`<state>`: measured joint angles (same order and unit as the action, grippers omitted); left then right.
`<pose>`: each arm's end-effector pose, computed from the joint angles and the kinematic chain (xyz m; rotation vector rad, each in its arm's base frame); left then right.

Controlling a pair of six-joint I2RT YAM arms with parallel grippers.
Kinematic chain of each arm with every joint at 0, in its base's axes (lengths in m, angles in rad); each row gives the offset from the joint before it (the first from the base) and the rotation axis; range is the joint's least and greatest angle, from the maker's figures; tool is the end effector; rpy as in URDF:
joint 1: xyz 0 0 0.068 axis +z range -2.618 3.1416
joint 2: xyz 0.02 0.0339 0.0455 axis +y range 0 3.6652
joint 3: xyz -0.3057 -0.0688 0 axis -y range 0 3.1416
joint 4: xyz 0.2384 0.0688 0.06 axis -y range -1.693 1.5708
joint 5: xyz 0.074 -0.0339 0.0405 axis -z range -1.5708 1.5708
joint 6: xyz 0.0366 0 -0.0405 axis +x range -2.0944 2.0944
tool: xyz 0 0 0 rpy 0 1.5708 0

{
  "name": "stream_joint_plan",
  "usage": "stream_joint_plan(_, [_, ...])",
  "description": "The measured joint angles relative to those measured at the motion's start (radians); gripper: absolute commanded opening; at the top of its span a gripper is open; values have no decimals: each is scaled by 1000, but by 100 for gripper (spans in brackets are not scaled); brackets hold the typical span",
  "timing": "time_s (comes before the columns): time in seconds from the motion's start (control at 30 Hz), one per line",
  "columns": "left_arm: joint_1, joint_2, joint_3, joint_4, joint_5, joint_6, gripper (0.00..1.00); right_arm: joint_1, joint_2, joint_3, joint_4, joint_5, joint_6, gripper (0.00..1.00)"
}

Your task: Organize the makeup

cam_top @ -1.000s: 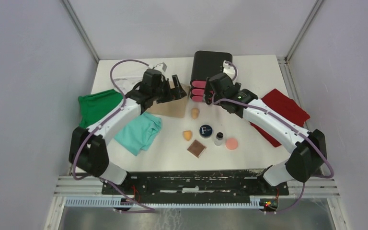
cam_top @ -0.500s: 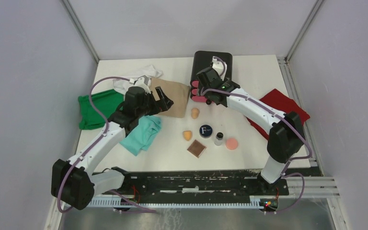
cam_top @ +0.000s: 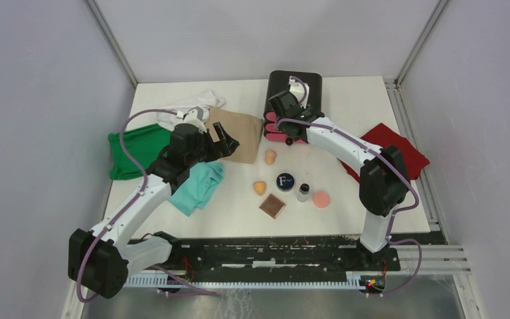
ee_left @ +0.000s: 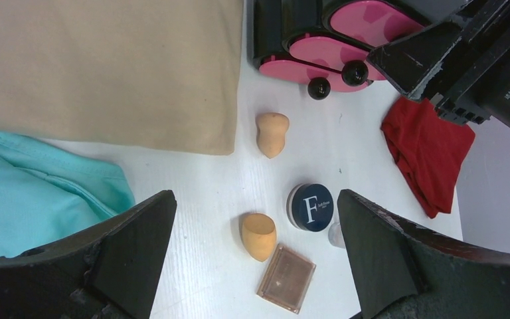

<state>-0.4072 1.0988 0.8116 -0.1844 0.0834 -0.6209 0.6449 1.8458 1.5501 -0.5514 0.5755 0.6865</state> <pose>0.2054 -0.0919 0.3256 -0.1721 2.1127 -0.7152 0.3459 0.2353 0.3172 0.2970 2.2309 0.0022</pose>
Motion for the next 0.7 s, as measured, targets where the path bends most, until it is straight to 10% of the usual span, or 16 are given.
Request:
stream_joint_plan(0.2, [0, -21, -20, -1, -4, 0, 99, -28, 6, 0, 28, -6, -42, 57])
stream_joint_plan(0.7, [0, -6, -27, -6, -7, 0, 99, -31, 3, -5, 50, -35, -140, 11])
